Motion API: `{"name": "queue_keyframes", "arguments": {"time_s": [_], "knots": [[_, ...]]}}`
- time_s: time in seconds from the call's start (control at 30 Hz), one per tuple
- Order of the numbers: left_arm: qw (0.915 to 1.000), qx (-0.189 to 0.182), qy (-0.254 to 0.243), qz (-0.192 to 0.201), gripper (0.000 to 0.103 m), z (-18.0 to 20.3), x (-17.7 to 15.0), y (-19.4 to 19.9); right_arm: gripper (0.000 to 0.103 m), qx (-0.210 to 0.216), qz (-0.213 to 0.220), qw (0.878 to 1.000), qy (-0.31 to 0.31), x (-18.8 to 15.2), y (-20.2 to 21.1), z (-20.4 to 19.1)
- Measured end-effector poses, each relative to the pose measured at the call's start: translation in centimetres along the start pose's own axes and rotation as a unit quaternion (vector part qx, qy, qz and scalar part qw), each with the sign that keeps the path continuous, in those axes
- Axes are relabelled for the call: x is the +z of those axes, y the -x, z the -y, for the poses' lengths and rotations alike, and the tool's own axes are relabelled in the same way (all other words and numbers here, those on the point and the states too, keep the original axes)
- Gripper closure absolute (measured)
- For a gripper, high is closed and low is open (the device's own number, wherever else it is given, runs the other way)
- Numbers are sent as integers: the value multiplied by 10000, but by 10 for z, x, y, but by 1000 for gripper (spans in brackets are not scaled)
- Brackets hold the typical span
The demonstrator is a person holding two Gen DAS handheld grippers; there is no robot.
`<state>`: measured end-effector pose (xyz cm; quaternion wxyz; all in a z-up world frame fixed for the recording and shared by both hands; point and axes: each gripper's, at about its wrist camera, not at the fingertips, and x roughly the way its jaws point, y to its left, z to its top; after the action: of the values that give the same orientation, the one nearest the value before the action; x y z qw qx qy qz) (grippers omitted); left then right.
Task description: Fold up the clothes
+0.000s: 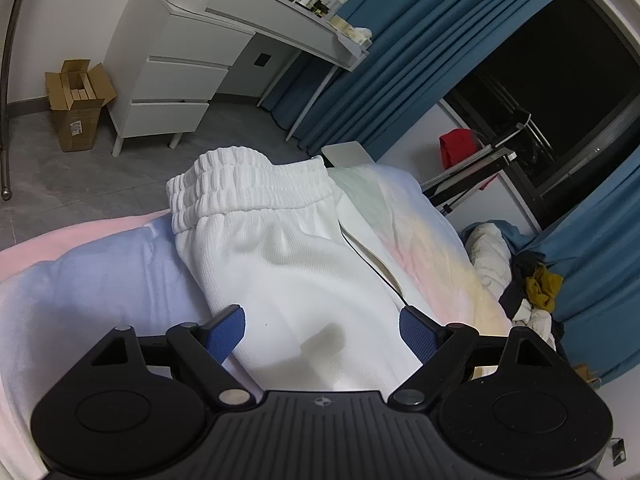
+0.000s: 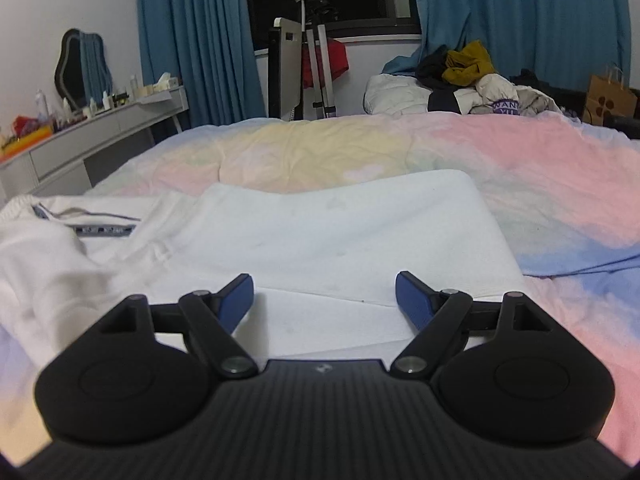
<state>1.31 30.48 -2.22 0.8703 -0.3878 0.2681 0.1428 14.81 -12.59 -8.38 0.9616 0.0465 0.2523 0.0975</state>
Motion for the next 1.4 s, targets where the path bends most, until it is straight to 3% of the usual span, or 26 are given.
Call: {"name": "queue_keyframes", "arguments": {"time_s": [0.13,0.37,0.47,0.6,0.8,0.9,1.07,1.17,1.27,1.4], "knots": [[9999,73,88,33,17,2,1,-1,23,-56,114,9998,-156,9,7,3],[9995,282,110,-69,16,3,3,-9,23,-170,563,9974,426,15,19,-4],[9996,259,103,-78,16,4,3,-9,23,-132,422,9980,441,13,14,-5],[9995,250,149,-92,16,1,4,-9,24,7,-147,9992,365,4,-4,0],[9992,376,-34,-145,16,3,3,-12,23,99,53,9996,265,6,6,-2],[9993,330,-42,-145,16,4,2,-11,24,61,-277,9990,351,-4,-5,-2],[9991,341,222,-124,16,-7,-2,-1,23,-19,-220,9984,523,-7,-5,-8],[9969,726,293,-60,16,-11,-6,9,23,-25,-231,9987,454,-6,-4,-8],[9977,555,377,17,15,-17,-5,13,23,-54,-226,9987,454,-6,-2,-9],[9946,594,790,-302,15,-32,1,-14,23,-90,-236,9987,449,-5,-3,-11]]}}
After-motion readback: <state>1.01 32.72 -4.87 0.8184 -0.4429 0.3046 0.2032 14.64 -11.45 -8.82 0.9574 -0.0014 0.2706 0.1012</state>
